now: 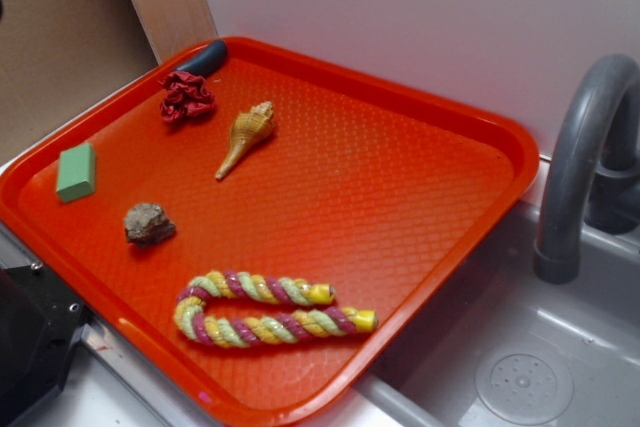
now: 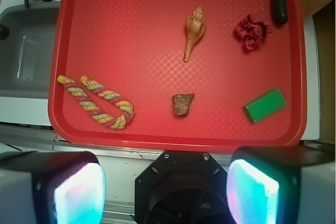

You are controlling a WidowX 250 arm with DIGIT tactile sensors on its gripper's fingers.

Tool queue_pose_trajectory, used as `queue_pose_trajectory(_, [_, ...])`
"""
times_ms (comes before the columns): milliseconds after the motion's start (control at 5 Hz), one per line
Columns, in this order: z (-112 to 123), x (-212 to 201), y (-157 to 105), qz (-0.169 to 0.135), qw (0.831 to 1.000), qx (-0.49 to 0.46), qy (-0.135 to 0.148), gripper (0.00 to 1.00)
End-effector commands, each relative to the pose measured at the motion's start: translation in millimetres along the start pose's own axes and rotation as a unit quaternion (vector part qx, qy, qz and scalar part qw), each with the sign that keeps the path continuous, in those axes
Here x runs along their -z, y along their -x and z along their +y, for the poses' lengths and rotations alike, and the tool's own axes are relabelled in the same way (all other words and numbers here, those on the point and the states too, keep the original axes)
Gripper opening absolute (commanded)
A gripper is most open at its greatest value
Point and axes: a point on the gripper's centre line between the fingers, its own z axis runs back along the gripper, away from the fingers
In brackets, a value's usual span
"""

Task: Grab the green block.

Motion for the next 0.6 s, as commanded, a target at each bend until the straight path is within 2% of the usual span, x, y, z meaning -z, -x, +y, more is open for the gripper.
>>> queue_pose_trajectory(0, [0, 0, 0, 0.0, 1.0, 0.0, 0.0, 1.0])
queue_pose_trajectory(200, [16, 14, -26, -0.021, 0.996, -0.084, 0.012, 1.0])
queue_pose_trajectory(400, [41, 29, -47, -0.054, 0.98, -0.19, -0.018, 1.0])
